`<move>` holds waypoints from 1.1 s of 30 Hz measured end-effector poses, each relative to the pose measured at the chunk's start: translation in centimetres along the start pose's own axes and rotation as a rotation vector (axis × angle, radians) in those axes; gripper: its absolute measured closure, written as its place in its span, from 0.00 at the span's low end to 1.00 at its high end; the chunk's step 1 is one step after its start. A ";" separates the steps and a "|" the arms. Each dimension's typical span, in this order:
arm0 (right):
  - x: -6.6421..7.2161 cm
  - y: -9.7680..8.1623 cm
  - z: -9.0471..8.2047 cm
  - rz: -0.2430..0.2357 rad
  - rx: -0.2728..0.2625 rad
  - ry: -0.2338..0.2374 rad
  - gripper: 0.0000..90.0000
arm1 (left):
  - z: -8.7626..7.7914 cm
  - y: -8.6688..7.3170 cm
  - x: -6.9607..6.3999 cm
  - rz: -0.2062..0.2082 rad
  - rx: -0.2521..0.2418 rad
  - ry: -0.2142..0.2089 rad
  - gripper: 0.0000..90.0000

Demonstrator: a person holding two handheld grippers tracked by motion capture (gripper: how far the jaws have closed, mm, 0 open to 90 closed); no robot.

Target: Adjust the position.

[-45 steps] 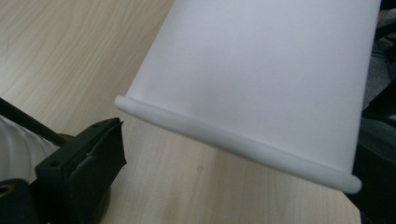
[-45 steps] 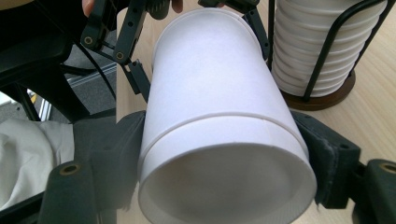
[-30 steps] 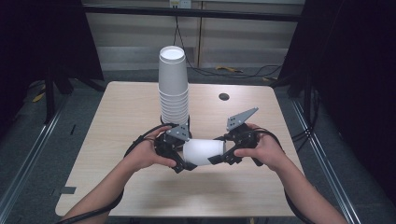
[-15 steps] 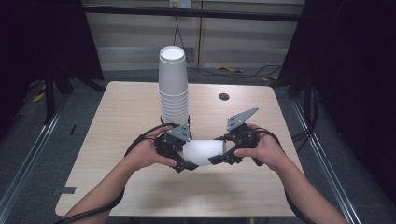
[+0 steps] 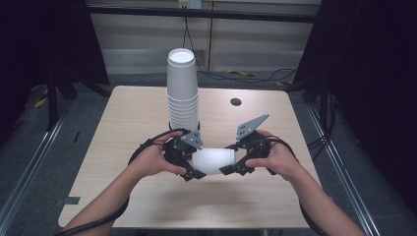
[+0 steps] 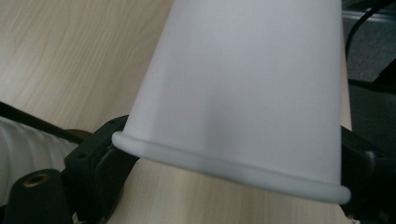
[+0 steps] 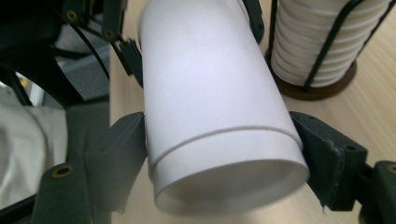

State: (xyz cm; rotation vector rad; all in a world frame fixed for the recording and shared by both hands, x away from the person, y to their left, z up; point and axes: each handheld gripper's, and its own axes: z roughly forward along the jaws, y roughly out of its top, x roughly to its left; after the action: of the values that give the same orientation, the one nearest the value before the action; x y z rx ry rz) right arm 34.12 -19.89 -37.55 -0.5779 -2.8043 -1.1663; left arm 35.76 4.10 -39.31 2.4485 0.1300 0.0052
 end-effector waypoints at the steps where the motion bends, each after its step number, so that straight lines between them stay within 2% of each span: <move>1: 0.0 0.0 -0.1 -0.016 0.019 -0.010 0.24 | 0.0 0.0 0.0 -0.003 0.002 0.000 0.14; 4: 0.0 0.2 -0.3 -0.019 0.038 -0.022 0.24 | -0.3 0.3 -0.1 0.004 0.035 0.019 0.14; 10: 0.4 0.7 -0.5 -0.067 0.078 -0.056 0.24 | -0.2 0.7 -0.1 -0.003 0.100 0.032 0.14; 13: 0.5 1.2 -0.4 -0.092 0.100 -0.066 0.24 | -0.1 0.9 -0.2 0.017 0.140 0.046 0.14; 14: 0.7 1.3 -0.3 -0.087 0.109 -0.063 0.24 | -0.2 1.0 -0.1 0.026 0.153 0.049 0.14; 17: 0.8 1.7 -0.1 -0.113 0.138 -0.070 0.24 | -0.1 1.2 -0.3 0.019 0.171 0.052 0.14; 20: 0.9 1.9 0.1 -0.109 0.153 -0.074 0.24 | -0.1 1.3 -0.3 0.024 0.186 0.060 0.14; 24: 1.0 2.0 0.5 -0.117 0.178 -0.070 0.24 | -0.1 1.5 -0.3 0.032 0.202 0.052 0.14; 26: 1.0 2.0 0.7 -0.128 0.187 -0.074 0.24 | 0.0 1.5 -0.4 0.023 0.206 0.050 0.14; 29: 1.1 2.2 1.0 -0.130 0.200 -0.083 0.24 | 0.2 1.6 -0.3 0.038 0.232 0.054 0.14; 33: 1.2 2.5 1.3 -0.134 0.230 -0.093 0.24 | 0.5 1.7 -0.4 0.042 0.233 0.054 0.14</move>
State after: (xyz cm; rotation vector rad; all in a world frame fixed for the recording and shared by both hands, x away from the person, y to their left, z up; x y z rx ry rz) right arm 33.98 -16.97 -36.60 -0.4429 -3.0406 -0.8350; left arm 35.54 2.45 -38.54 2.6849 0.1074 0.0788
